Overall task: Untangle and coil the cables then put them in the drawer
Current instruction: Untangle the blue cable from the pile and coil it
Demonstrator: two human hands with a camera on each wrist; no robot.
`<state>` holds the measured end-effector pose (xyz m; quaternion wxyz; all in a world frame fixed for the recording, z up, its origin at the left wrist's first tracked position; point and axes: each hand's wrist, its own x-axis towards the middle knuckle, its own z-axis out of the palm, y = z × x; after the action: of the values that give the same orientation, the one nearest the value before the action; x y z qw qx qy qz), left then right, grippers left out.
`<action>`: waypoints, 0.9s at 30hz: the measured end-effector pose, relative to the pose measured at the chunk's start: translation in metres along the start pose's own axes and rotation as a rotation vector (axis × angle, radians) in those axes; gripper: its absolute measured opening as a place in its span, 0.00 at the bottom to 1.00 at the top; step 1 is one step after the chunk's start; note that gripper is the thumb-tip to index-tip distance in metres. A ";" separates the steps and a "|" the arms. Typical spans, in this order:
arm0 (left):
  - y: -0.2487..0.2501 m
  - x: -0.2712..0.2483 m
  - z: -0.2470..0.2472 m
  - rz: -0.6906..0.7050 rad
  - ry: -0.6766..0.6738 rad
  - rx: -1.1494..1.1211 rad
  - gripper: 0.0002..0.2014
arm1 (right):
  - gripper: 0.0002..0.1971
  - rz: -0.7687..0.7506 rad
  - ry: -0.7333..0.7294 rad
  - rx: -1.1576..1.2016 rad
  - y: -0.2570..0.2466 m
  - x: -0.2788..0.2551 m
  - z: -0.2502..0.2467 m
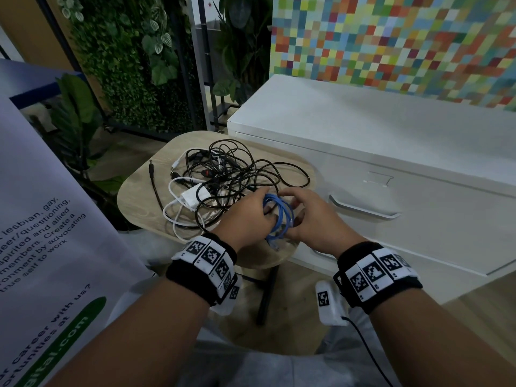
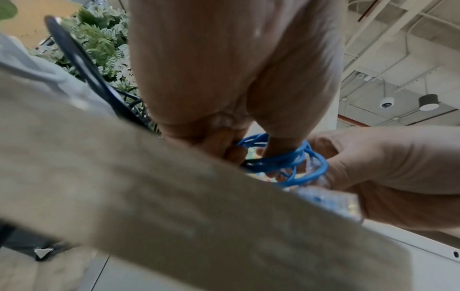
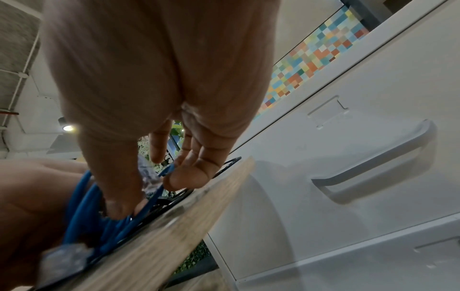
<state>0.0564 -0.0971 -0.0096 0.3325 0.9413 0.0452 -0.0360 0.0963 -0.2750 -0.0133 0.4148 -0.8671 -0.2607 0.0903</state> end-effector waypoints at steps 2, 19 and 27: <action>0.000 0.000 0.002 0.005 0.035 0.042 0.28 | 0.39 0.000 -0.009 0.021 -0.002 -0.001 -0.001; 0.000 -0.022 -0.024 0.123 0.290 -0.175 0.07 | 0.27 0.148 -0.202 0.947 -0.019 0.000 -0.019; 0.004 -0.023 -0.025 0.176 0.315 -0.695 0.14 | 0.24 0.078 -0.044 0.805 -0.032 0.008 -0.003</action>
<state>0.0347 -0.0860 0.0152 0.6223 0.7669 0.0242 0.1551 0.0916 -0.2560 0.0138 0.7118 -0.6424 -0.1802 0.2196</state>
